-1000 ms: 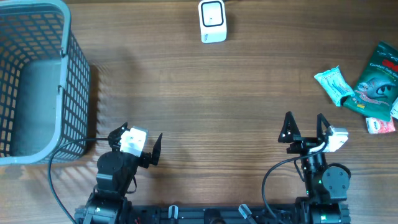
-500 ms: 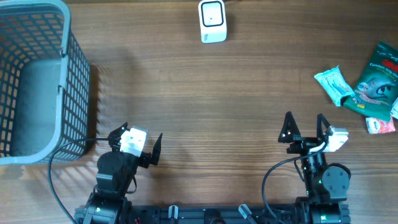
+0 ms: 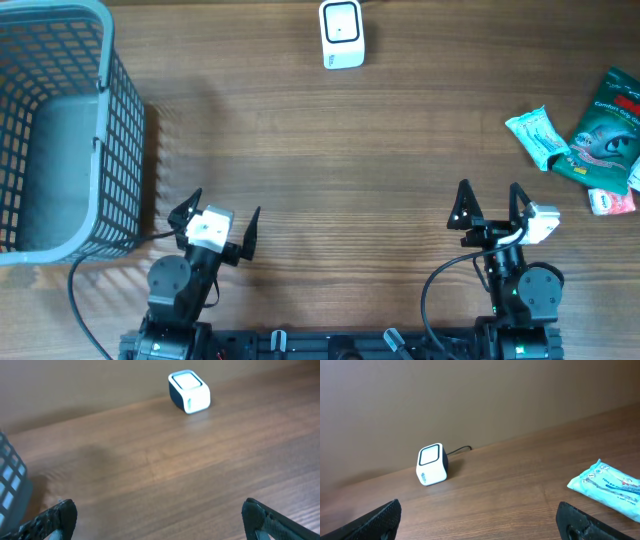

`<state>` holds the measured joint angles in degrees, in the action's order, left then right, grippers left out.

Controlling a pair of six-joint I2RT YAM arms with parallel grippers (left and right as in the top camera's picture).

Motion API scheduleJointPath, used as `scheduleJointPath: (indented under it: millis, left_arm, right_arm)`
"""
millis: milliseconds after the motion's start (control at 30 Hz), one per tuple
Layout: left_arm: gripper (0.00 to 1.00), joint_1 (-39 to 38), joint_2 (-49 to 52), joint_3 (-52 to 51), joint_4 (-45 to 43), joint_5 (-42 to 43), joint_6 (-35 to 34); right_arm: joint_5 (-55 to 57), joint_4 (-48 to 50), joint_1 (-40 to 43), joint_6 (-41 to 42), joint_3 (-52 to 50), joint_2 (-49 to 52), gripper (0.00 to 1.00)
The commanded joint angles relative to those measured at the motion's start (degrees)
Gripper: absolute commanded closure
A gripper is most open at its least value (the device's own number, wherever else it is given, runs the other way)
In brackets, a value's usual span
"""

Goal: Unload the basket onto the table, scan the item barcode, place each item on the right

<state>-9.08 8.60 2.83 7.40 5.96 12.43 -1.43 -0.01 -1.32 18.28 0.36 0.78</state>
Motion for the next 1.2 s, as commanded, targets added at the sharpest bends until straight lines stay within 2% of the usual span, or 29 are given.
scheduleJointPath:
  millis: [0, 267, 367, 733, 833, 1167]
  left_arm:
    - [0.00, 1.2, -2.0, -1.0, -0.4, 0.6, 0.7]
    - [0.00, 4.1, -5.3, -1.0, -0.3, 0.6, 0.2]
    - [0.00, 4.7, -5.4, -1.1, -0.3, -1.6, -4.3]
    - [0.00, 4.8, -8.4, -1.1, -0.3, -3.3, -4.4]
    - [0.00, 4.8, -8.4, -1.3, -0.7, -6.8, -10.4]
    - [0.00, 4.9, -8.4, -1.4, -0.8, -6.9, -9.9]
  right_arm:
    - [-0.5, 0.2, 0.2, -0.1, -0.1, -0.6, 0.00]
    - [-0.5, 0.2, 0.2, -0.1, -0.1, -0.5, 0.00]
    - [-0.5, 0.2, 0.2, -0.1, -0.1, -0.5, 0.00]
    - [-0.5, 0.2, 0.2, -0.1, -0.1, -0.5, 0.00]
    - [-0.5, 0.2, 0.2, -0.1, -0.1, -0.5, 0.00]
    - [-0.5, 0.2, 0.2, -0.1, -0.1, -0.5, 0.00]
